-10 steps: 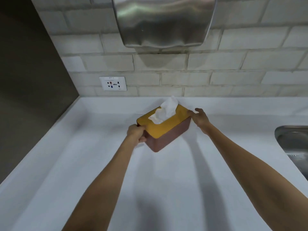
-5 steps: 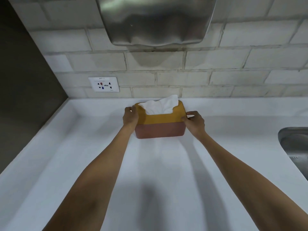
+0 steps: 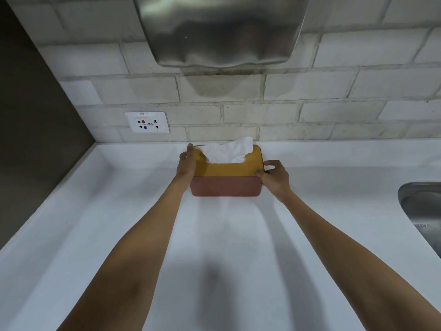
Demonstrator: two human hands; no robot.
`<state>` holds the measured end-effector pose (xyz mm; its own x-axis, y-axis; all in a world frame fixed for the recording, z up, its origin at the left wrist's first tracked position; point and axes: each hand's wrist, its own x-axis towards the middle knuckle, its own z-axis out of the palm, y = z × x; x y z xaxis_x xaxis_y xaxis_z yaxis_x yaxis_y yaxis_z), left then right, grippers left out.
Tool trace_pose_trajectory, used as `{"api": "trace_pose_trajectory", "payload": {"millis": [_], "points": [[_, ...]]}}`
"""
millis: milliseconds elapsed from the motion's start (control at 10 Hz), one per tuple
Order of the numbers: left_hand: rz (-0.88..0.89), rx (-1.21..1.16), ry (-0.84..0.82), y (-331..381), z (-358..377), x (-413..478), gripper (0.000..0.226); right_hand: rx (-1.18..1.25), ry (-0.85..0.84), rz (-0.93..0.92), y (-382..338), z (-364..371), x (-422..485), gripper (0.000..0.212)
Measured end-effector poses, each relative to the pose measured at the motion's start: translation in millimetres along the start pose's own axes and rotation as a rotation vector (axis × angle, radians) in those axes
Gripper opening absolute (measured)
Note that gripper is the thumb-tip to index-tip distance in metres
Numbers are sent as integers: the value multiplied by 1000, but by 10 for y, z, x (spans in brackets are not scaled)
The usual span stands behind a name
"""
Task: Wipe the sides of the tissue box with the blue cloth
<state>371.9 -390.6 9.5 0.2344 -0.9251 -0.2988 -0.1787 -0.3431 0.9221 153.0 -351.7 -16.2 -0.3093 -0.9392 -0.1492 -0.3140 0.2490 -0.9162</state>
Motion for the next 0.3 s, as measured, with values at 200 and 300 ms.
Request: {"api": "trace_pose_trajectory", "payload": {"millis": [200, 300], "points": [[52, 119, 44, -22, 4, -115, 67, -41, -60, 14, -30, -54, -33, 48], [160, 293, 116, -25, -4, -287, 58, -109, -84, -8, -105, -112, -123, 49]]}}
